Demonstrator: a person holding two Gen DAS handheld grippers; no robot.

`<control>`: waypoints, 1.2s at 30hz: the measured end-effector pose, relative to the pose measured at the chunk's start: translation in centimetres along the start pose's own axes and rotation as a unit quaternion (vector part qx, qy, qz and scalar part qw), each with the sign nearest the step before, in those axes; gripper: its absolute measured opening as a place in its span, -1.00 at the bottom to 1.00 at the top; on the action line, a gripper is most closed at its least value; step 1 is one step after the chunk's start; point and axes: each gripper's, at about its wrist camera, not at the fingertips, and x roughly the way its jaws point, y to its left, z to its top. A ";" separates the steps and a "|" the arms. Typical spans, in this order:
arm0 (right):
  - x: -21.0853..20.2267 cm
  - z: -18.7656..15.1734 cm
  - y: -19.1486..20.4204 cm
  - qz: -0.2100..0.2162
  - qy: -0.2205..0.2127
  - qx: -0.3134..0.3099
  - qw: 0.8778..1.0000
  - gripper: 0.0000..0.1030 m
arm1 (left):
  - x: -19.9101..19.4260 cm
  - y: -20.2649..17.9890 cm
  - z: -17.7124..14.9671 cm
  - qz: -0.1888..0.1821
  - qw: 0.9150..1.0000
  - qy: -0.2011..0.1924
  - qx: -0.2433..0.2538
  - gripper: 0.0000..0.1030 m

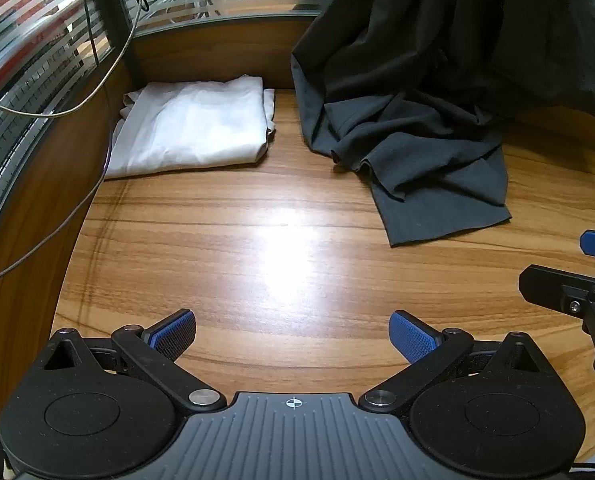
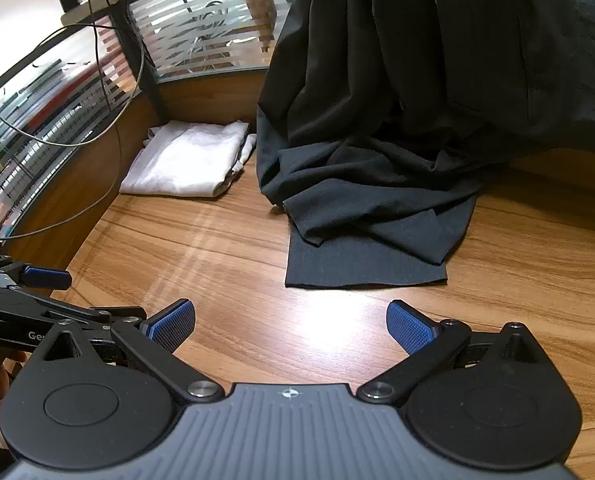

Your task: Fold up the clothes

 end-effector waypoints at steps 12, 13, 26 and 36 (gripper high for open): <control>1.6 0.8 0.4 -0.002 0.016 -0.008 1.000 0.99 | 1.1 0.8 0.4 -0.006 1.000 0.012 -0.010 1.00; 1.9 1.0 0.5 -0.002 0.018 -0.009 1.000 0.99 | 1.2 0.9 0.5 -0.006 1.000 0.013 -0.012 1.00; 6.5 4.2 2.0 0.001 0.044 -0.025 0.999 0.99 | 4.4 3.8 1.9 -0.007 0.999 0.038 -0.026 1.00; 13.9 8.9 4.3 0.018 0.055 -0.050 0.997 0.99 | 9.1 8.2 4.2 0.017 0.997 0.061 -0.039 1.00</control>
